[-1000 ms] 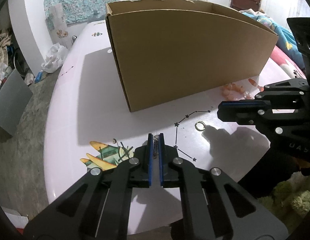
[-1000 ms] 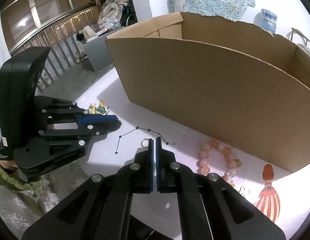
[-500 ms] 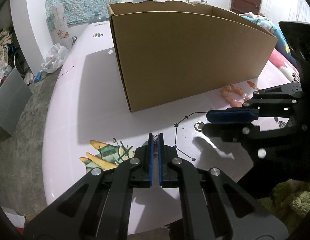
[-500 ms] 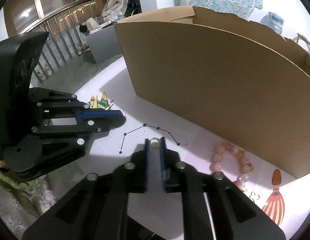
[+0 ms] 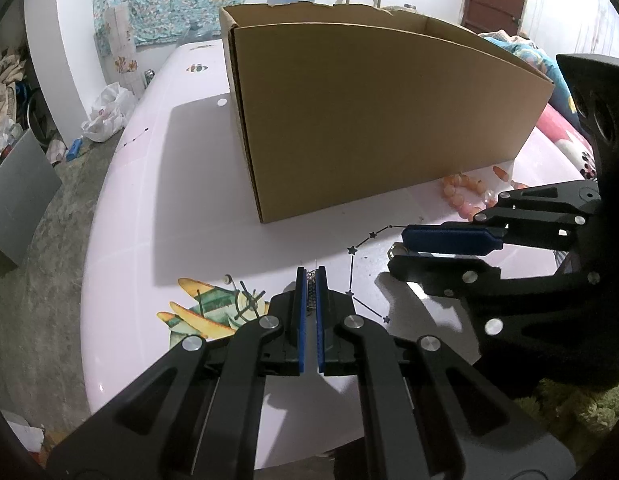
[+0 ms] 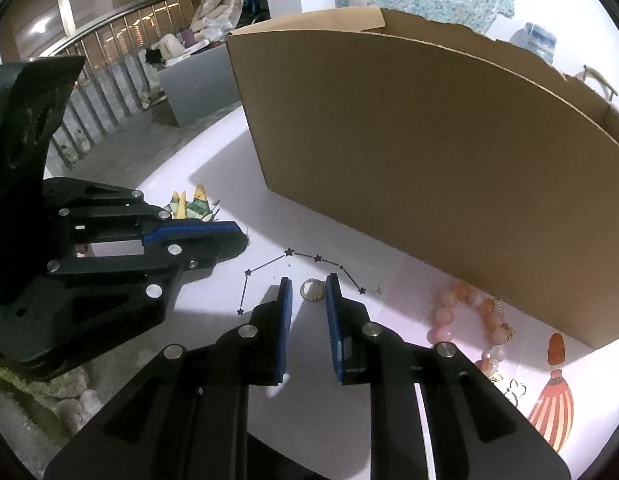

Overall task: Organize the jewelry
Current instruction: 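Position the right gripper around the small gold ring and close it, then carry the charm and ring into the cardboard box with both grippers, then open both grippers above the box to drop the charm and ring, then lift both tools out of the box and back over the table, then move both open grippers toward the small gold pieces beside the box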

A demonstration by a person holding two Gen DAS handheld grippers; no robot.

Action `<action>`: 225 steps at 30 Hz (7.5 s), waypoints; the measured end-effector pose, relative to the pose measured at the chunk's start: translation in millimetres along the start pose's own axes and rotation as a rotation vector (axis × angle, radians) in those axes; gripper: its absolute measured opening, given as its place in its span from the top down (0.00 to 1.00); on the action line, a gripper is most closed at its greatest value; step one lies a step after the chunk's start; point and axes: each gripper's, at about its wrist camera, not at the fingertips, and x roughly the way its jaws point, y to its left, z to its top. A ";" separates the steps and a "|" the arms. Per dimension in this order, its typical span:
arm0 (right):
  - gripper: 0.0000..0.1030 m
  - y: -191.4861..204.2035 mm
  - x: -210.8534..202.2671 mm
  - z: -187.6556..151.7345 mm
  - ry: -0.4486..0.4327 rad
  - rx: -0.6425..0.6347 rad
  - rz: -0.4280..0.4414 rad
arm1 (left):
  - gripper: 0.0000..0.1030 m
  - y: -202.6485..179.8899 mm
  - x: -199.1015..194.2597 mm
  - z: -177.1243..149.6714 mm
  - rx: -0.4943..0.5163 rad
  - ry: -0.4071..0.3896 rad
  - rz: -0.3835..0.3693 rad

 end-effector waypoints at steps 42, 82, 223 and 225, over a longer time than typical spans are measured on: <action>0.82 -2.4 -1.7 0.6 -0.011 0.021 0.007 | 0.97 2.0 -0.7 -0.5 -0.009 -0.007 0.001; 0.89 -15.4 -90.2 16.5 -0.229 0.037 0.025 | 0.98 -5.7 -95.3 40.4 0.017 -0.235 -0.027; 0.07 -108.3 -118.9 -67.2 -0.207 0.426 -0.340 | 0.21 -43.6 -17.7 6.5 -0.127 -0.083 -0.106; 0.07 -108.6 -117.4 -70.9 -0.199 0.414 -0.338 | 0.21 -49.0 -17.2 6.6 -0.124 -0.109 -0.133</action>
